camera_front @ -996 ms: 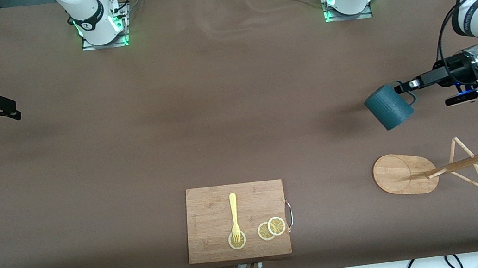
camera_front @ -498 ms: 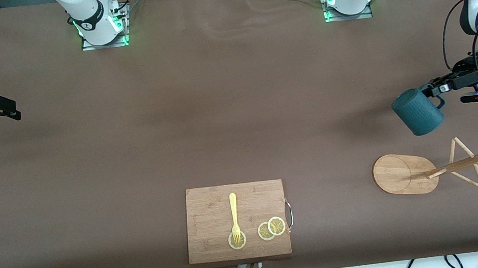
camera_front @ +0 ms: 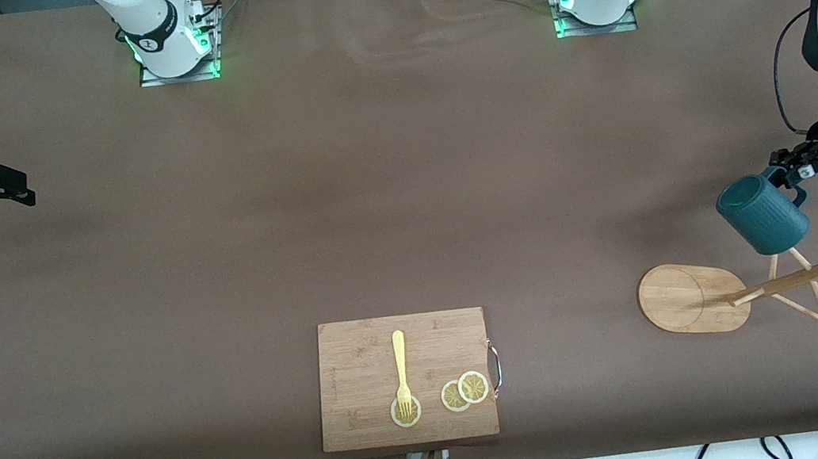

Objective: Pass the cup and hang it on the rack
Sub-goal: 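Lift the mug with the left gripper and carry it toward the rack, then hang the mug on a rack peg and open the left gripper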

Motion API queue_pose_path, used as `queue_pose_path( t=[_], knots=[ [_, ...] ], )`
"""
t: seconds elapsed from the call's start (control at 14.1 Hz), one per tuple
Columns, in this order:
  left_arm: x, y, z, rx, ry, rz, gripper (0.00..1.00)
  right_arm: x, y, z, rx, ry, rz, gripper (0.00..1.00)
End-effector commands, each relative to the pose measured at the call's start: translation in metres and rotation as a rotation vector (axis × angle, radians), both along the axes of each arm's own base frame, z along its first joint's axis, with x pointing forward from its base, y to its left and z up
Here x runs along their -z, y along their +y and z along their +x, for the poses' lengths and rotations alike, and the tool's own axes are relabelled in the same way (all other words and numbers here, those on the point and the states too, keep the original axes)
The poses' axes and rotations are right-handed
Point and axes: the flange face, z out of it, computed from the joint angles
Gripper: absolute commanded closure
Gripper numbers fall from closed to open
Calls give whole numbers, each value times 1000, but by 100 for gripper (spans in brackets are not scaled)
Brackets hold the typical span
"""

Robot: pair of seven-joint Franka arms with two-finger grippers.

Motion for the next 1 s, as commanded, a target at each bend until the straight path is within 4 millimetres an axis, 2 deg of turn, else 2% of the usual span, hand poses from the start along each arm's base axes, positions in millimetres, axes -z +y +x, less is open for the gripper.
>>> queue_pose_path(
  t=[0.0, 0.5, 0.92],
  knots=[
    [6, 6, 9, -14, -6, -41, 100, -3, -3, 1, 2, -2, 5, 0],
    [30, 26, 17, -31, 1, -59, 100, -3, -3, 1, 0, -2, 5, 0],
    [55, 31, 18, -36, 18, -87, 100, -3, -3, 1, 0, -1, 5, 0]
  ],
)
